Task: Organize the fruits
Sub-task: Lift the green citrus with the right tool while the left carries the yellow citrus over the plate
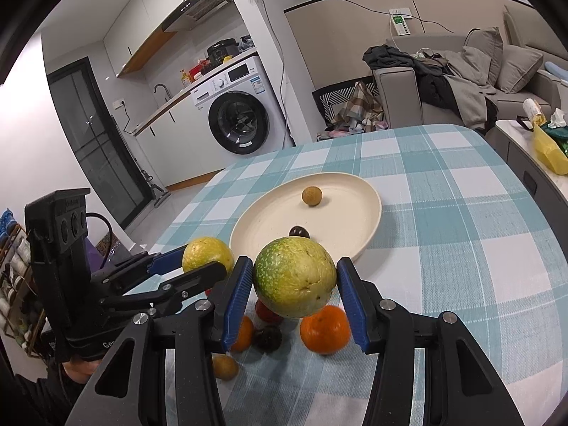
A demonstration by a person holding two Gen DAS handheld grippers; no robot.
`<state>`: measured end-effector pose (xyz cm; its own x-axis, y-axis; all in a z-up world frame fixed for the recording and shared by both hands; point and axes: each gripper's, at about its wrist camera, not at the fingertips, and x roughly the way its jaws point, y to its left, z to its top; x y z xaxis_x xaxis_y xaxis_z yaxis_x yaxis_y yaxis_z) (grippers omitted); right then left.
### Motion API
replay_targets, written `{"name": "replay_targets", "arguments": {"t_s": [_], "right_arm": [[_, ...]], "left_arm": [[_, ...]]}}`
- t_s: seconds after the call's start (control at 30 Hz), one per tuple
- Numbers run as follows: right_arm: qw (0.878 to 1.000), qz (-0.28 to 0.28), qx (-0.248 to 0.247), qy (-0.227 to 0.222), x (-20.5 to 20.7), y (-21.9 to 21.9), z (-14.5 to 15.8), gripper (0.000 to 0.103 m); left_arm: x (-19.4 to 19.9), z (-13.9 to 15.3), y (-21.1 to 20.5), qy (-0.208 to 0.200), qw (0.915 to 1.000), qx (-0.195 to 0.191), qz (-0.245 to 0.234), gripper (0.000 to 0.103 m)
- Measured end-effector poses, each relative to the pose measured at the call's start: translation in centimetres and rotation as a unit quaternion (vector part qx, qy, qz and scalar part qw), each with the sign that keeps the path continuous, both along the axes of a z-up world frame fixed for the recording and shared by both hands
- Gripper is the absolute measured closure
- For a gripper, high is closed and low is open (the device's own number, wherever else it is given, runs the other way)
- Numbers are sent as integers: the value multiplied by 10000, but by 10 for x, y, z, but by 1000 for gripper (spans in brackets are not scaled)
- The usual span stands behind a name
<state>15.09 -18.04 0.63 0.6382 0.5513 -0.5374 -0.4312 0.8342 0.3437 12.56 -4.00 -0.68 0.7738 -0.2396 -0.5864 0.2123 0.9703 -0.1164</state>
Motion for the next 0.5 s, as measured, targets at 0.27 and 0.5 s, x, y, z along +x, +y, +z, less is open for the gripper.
{"name": "replay_targets", "arguments": {"t_s": [0.27, 0.5], "right_arm": [[10000, -74, -37, -44, 15, 4, 5, 53], [9999, -144, -52, 7, 28, 8, 1, 53]], "left_arm": [[15, 0, -2, -21, 9999, 65, 133, 53], [26, -7, -5, 33, 9997, 131, 214, 53]]}}
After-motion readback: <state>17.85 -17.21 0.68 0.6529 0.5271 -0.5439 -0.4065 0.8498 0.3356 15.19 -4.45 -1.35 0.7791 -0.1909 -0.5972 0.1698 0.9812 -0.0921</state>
